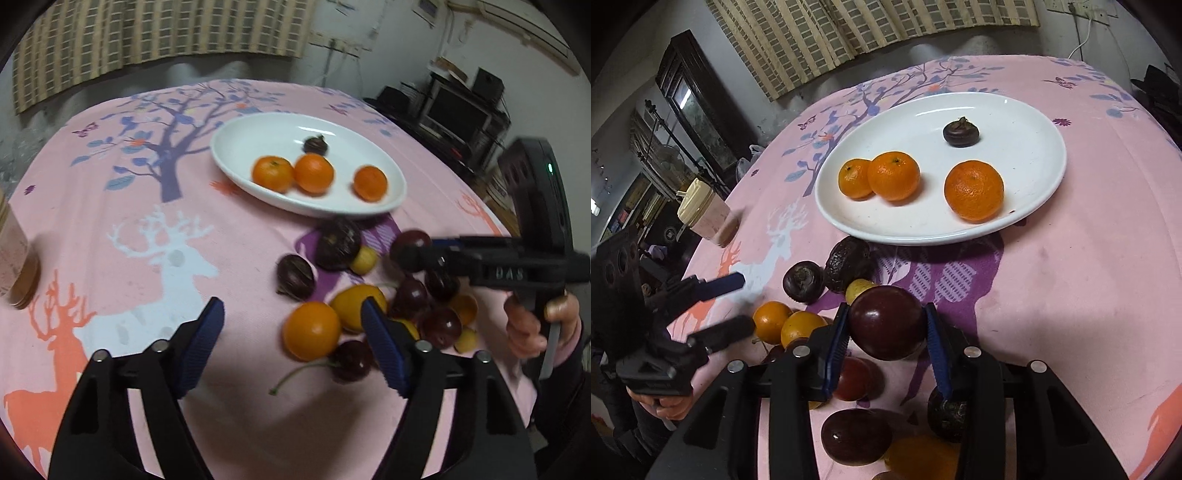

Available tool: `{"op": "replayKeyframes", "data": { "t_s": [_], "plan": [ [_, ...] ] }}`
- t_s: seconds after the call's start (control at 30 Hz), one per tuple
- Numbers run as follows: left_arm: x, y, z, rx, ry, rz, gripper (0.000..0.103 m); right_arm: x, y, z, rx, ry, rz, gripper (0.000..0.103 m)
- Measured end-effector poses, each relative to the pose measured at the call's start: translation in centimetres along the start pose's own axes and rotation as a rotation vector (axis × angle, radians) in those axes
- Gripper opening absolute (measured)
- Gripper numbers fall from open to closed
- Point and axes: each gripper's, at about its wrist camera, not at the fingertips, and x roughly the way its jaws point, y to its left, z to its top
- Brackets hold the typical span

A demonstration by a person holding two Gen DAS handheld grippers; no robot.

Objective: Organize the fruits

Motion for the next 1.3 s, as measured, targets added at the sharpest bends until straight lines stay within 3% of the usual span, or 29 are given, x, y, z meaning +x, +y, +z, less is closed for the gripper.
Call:
{"op": "replayKeyframes", "data": {
  "t_s": [0.03, 0.3, 0.43, 0.6, 0.77, 0.9, 1.17, 1.3],
  "plan": [
    [0.2, -0.2, -0.1, 0.01, 0.009, -0.004, 0.064, 0.0, 0.0, 0.0, 0.001, 0.0, 0.002, 0.041],
    [1.1, -0.3, -0.8, 0.019, 0.056, -0.023, 0.062, -0.5, -0.1, -0.1, 0.002, -0.015, -0.002, 0.041],
    [1.3, -0.5, -0.9, 0.027, 0.051, -0.023, 0.051, -0.6, -0.2, -0.1, 0.003, -0.018, -0.005, 0.041],
    [1.4, -0.4, -0.9, 0.016, 0.058, -0.046, 0.051, -0.7, -0.2, -0.1, 0.005, -0.019, -0.007, 0.041],
    [1.8, 1.3, -0.7, -0.082, 0.09, -0.119, 0.038, -0.8, -0.3, -0.1, 0.011, -0.025, -0.009, 0.041],
    [2.6, 2.0, -0.7, -0.136, 0.121, -0.177, 0.038, -0.7, -0.3, -0.1, 0.008, -0.021, -0.011, 0.041],
    [1.8, 0.6, -0.6, -0.064, 0.08, -0.107, 0.037, -1.1, -0.1, 0.0, -0.006, -0.036, -0.01, 0.041],
    [0.3, 0.2, 0.9, -0.028, -0.005, -0.095, 0.037, -2.2, 0.2, 0.9, -0.023, -0.129, -0.052, 0.041]
  ]
}}
